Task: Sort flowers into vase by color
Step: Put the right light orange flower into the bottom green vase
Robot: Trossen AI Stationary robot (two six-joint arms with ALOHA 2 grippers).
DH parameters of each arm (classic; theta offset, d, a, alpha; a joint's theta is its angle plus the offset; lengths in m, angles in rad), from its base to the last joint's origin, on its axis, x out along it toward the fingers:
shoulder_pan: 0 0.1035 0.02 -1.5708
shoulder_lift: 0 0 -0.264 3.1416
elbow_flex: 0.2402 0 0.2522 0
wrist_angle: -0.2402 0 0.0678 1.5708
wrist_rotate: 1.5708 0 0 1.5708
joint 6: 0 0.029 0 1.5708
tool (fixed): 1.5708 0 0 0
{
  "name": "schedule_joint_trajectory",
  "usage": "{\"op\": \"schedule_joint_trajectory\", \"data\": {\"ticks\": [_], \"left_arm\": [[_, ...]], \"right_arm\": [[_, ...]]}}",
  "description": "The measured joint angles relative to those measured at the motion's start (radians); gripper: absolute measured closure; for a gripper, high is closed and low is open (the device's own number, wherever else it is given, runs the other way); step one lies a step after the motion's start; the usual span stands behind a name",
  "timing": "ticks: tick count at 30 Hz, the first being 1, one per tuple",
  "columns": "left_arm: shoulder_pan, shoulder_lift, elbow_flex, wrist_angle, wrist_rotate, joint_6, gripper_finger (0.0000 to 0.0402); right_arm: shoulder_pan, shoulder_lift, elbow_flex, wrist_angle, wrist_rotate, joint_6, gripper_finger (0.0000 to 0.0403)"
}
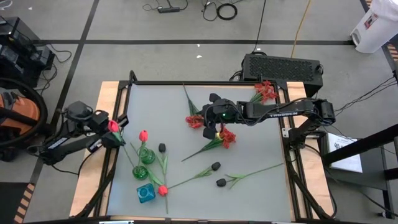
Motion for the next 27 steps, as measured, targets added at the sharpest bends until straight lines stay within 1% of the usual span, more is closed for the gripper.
{"op": "schedule_joint_trajectory", "data": {"ticks": [6,10,17,24,27], "left_arm": [[-0.027,0.0,-0.033,0.013,0.024,0.05,0.0386],[-0.062,0.0,-0.088,0.082,0.022,0.05,0.0386],[-0.12,0.0,-0.116,0.088,-0.029,0.049,0.0386],[-0.175,0.0,-0.14,0.087,-0.074,0.049,0.0386],[-0.2,0.0,-0.152,0.086,-0.078,0.049,0.0386]], "right_arm": [[0.0,0.0,0.0,-0.001,0.0,-0.002,0.0289],[-0.002,0.0,-0.02,0.005,0.001,-0.002,0.0289],[-0.002,0.0,-0.054,0.006,0.003,0.006,0.0289],[-0.002,0.001,-0.056,0.007,0.003,0.008,0.0289],[-0.002,0.0,-0.056,0.007,0.002,0.008,0.0289]]}}
